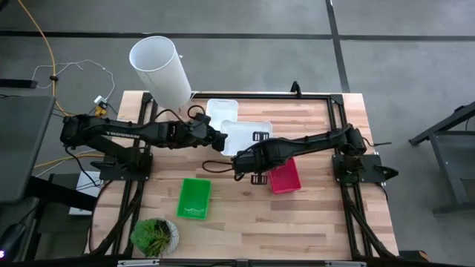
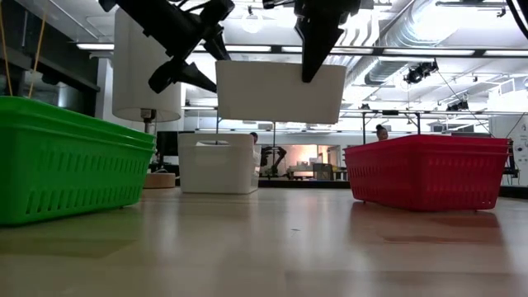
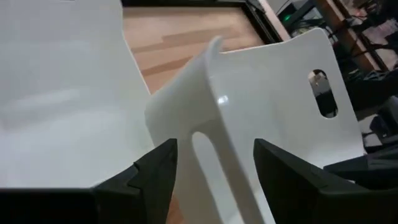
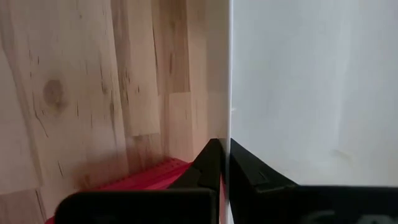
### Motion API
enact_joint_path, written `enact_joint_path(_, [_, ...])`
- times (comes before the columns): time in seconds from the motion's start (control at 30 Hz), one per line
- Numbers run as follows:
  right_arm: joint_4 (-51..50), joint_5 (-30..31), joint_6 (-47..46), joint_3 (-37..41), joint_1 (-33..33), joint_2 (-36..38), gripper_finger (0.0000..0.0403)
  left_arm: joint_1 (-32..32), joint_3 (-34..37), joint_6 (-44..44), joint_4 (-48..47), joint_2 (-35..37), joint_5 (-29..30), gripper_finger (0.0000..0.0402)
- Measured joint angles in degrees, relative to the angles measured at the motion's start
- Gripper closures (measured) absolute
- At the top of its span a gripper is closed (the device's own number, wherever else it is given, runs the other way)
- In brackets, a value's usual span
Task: Stack baskets by color
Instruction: Stack the bottom white bin on the top white bins
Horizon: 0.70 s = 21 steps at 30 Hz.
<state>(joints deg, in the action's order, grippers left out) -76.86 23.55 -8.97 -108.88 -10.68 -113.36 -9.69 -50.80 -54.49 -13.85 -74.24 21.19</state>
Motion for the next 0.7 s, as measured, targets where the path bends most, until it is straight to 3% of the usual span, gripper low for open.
enact_joint_path(0.13, [0.0, 0.0, 0.0, 0.0, 0.0, 0.0, 0.0403, 0.8, 0.0, -1.7, -1.0, -0.9, 0.0, 0.0244])
enact_joint_path(0.33, [0.4, -0.2, -0.2, -0.1, -0.1, 0.0, 0.0403, 2.8, 0.0, -1.0, -1.6, -1.3, 0.3, 0.0384])
enact_joint_path(0.7, [-0.2, -2.6, -2.2, -6.8, -0.5, 0.0, 0.0398, 4.8, 0.0, 0.5, -0.7, -1.2, 0.9, 0.0401])
